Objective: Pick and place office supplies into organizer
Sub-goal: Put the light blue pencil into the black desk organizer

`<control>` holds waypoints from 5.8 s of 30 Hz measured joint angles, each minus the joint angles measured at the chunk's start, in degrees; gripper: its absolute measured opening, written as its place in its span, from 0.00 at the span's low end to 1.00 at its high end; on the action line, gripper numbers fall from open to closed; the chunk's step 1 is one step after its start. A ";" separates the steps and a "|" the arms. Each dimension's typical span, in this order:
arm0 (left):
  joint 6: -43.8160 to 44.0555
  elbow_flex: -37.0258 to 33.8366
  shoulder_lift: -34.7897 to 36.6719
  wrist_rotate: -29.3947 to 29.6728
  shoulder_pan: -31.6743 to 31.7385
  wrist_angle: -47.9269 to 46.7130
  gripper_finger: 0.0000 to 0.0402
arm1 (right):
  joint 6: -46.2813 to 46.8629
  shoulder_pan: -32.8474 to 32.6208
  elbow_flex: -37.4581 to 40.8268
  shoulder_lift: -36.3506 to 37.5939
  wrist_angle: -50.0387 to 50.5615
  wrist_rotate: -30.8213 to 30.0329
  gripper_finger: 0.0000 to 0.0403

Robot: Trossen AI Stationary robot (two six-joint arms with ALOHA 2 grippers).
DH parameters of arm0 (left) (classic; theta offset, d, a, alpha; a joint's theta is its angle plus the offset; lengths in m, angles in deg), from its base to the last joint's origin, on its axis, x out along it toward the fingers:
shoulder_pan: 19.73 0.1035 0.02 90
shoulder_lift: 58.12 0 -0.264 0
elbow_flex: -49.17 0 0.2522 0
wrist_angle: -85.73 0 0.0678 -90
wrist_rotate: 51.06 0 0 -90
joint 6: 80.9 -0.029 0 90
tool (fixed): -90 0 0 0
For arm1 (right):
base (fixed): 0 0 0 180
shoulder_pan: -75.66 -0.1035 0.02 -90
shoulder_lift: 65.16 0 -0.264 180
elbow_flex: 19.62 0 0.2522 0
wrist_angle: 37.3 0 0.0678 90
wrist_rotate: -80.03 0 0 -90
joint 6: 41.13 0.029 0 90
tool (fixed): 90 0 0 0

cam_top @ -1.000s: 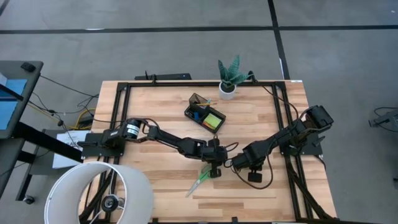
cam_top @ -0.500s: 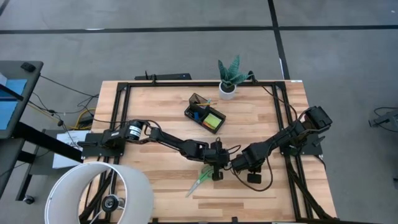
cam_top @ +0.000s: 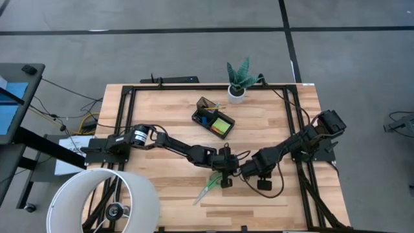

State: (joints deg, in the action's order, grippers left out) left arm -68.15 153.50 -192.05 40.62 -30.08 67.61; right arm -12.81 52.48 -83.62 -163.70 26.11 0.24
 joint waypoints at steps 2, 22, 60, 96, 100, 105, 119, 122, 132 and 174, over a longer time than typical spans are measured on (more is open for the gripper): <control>0.41 -0.07 0.00 0.13 0.00 0.96 0.00 | -0.30 0.09 0.00 -0.02 0.06 1.24 0.04; 1.89 -0.20 2.08 3.36 -0.22 2.91 0.01 | 0.11 4.37 -0.03 9.70 2.03 5.91 0.00; 7.43 0.16 -2.76 22.35 -5.92 9.74 0.34 | -0.74 5.24 -0.44 9.45 8.71 -1.15 0.00; 8.73 -0.11 -7.52 16.74 -5.38 13.88 0.23 | -4.81 5.18 7.10 9.31 -1.44 -1.21 0.28; 8.57 -0.11 -7.52 16.78 -5.38 13.90 0.23 | -4.87 5.31 7.68 9.31 -2.65 -2.28 0.34; 8.95 -0.20 -7.71 17.52 -5.40 14.78 0.23 | -5.00 5.33 8.45 9.36 -1.20 -3.62 0.33; 9.89 -0.28 -7.93 18.70 -5.51 15.54 0.23 | -5.11 5.71 10.56 9.54 -3.53 -2.88 0.28; 9.91 -0.28 -7.93 18.74 -5.51 15.54 0.23 | -5.22 5.71 10.56 9.51 -3.41 -2.85 0.26; 9.93 -0.28 -8.07 19.25 -5.51 15.89 0.23 | -3.56 4.28 10.62 9.49 -4.46 -1.56 0.15; 5.17 -0.17 -6.67 15.66 -4.79 14.77 0.32 | 13.62 -1.69 6.55 14.22 -8.37 -7.23 0.00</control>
State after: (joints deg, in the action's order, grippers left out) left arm -62.98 153.33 -198.71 56.28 -34.87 82.38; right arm 0.80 50.79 -77.07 -149.48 17.73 -6.98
